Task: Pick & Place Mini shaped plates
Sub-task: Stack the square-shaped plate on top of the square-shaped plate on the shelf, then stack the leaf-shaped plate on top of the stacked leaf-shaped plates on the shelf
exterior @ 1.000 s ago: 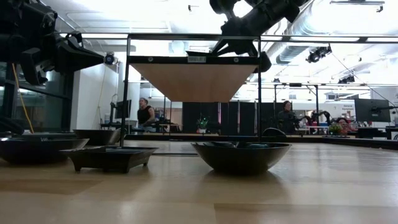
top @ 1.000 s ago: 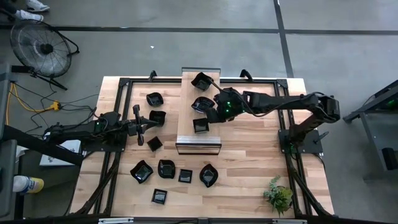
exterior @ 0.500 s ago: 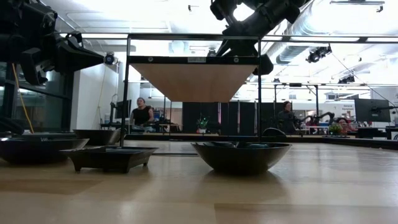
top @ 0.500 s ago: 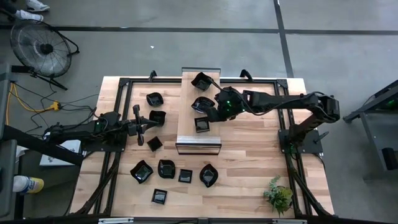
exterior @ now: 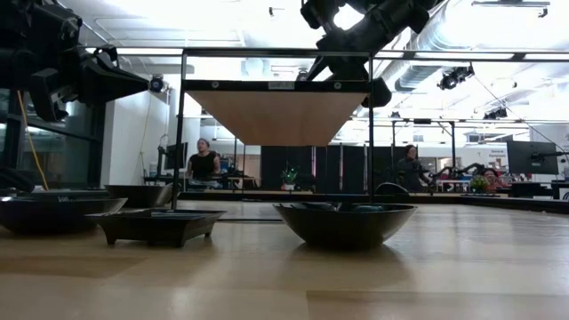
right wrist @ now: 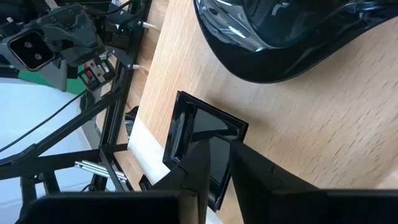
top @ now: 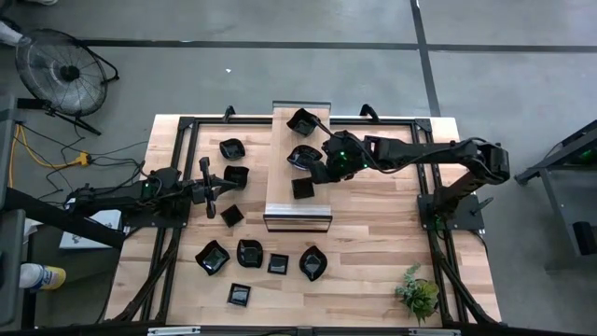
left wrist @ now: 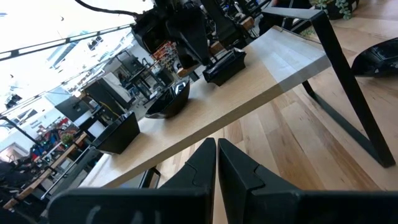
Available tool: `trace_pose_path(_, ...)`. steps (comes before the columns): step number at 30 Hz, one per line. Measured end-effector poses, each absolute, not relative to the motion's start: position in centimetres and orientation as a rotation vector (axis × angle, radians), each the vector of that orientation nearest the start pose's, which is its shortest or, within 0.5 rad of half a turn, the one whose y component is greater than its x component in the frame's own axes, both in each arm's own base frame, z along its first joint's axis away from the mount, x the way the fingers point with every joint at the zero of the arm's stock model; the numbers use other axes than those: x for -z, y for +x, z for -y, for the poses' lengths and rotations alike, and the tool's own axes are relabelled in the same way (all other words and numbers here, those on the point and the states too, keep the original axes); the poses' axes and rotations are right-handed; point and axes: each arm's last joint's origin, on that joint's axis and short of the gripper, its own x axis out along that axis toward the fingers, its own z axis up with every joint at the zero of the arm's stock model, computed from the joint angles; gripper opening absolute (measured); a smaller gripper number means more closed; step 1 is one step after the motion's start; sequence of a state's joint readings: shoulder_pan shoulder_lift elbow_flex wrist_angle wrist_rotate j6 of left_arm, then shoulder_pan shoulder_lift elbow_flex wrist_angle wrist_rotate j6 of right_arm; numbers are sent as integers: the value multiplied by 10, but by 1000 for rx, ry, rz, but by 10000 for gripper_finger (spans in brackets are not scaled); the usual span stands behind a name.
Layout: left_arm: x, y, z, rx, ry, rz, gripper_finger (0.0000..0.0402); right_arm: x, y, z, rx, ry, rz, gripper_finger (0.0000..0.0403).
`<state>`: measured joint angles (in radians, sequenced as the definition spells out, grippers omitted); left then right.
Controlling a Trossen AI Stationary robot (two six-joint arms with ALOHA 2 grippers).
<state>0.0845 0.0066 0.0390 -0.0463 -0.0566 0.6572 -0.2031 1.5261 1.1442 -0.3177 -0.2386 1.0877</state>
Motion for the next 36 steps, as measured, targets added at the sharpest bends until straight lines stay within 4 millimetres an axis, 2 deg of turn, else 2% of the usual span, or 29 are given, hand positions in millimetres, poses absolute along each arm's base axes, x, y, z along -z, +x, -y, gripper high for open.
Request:
trace_pose_path(9, -172, 95, -10, -131, 656, -60, 12, -280, 321, 54, 307, 1174, -624, 68)
trace_pose_path(17, -172, 95, -10, -132, 656, -60, 12, -293, 314, 37, 284, 1140, -602, 67)
trace_pose_path(28, -172, 95, -10, -132, 656, -60, 12, -308, 303, -12, 229, 1142, -614, 67)
trace_pose_path(36, -172, 95, -10, -132, 656, -60, 12, -308, 295, -56, 220, 1185, -661, 67)
